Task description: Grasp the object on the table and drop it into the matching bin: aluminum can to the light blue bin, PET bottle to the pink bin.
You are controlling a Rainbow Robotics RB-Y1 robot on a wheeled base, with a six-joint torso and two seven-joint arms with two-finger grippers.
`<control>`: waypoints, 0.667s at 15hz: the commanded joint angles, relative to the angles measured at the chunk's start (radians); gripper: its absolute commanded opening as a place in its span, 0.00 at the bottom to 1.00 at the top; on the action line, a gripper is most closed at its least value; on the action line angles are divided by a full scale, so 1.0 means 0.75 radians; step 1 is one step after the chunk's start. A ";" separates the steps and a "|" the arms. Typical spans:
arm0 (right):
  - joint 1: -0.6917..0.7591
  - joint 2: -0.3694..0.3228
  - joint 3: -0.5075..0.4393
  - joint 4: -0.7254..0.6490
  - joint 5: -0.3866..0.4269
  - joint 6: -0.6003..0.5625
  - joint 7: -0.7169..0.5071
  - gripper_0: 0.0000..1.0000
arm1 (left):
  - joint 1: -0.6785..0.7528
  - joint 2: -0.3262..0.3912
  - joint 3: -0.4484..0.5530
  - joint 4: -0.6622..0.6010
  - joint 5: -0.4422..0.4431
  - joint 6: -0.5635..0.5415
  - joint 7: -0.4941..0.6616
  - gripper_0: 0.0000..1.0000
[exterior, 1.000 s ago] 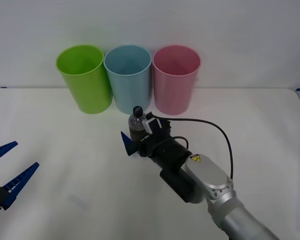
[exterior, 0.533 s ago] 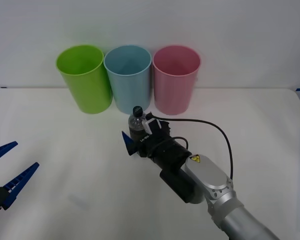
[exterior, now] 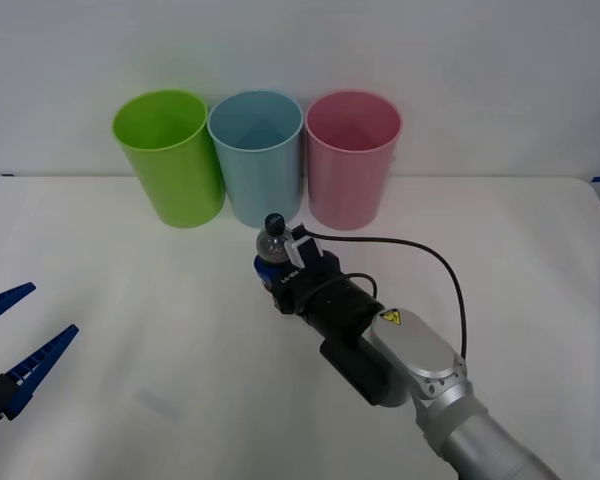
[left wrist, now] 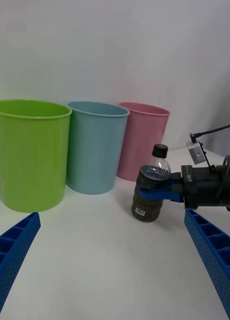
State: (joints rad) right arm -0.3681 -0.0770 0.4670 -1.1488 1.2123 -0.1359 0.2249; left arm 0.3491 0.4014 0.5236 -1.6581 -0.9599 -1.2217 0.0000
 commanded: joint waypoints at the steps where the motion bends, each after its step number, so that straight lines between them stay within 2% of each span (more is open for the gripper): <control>1: 0.000 -0.008 0.001 -0.004 -0.001 -0.001 0.003 0.00 | 0.000 0.000 0.000 0.000 0.000 0.000 0.000 1.00; 6: 0.065 -0.067 0.001 -0.141 -0.005 -0.017 -0.011 0.00 | 0.000 0.000 0.000 0.000 0.000 0.000 0.000 1.00; 10: 0.166 -0.165 0.007 -0.328 -0.013 -0.021 -0.030 0.00 | 0.000 0.000 0.000 0.000 0.000 0.000 0.000 1.00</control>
State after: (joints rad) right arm -0.2539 -0.1890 0.4721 -1.3744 1.2043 -0.1503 0.2052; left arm 0.3490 0.4014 0.5236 -1.6581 -0.9599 -1.2217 0.0000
